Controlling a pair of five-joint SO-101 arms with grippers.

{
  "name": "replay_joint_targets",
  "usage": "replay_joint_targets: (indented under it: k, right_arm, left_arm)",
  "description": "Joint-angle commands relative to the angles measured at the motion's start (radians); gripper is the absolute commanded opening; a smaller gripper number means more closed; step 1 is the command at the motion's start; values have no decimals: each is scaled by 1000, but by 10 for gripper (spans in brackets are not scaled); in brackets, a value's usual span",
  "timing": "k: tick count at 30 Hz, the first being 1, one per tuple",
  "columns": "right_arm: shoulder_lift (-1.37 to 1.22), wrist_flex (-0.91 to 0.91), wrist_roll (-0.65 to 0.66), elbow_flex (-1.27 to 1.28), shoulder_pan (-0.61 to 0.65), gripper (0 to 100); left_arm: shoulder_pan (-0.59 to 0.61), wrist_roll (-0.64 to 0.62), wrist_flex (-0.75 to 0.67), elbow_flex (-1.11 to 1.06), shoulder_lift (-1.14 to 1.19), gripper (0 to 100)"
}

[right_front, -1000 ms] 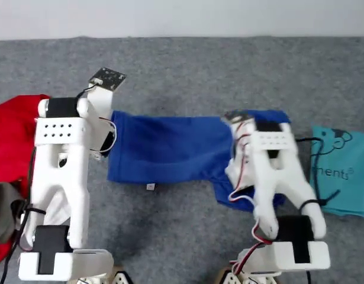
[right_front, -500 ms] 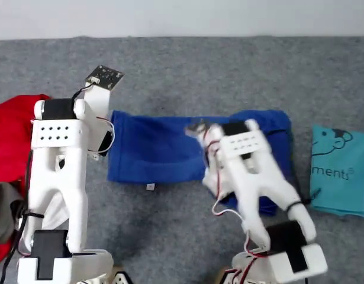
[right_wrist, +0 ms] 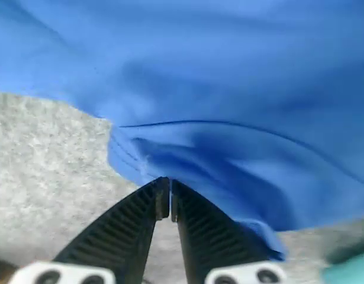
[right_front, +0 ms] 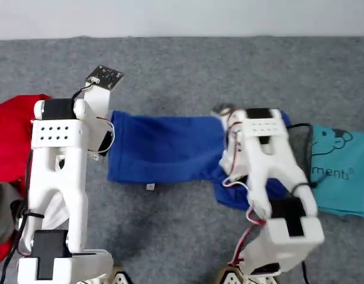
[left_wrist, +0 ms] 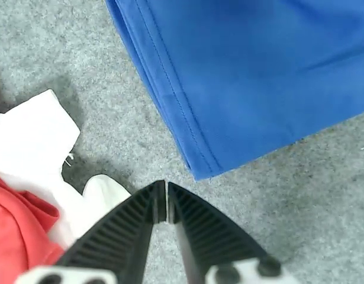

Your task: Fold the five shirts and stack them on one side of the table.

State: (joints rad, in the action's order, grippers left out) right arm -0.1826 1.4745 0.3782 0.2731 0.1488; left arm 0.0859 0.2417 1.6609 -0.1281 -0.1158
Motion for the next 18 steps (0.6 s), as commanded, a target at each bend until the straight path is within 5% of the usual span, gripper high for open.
replay_joint_targets:
  k: [1, 8, 18]
  right_arm:
    - [-47, 53, -48, -21, 107, 13]
    - [39, 67, -46, -26, 217, 13]
    - [278, 134, 25, -18, -35, 13]
  left_arm:
    - [8, 2, 6, 42, -54, 16]
    - [8, 3, 6, 42, -52, 16]
    - [2, 3, 8, 44, -60, 16]
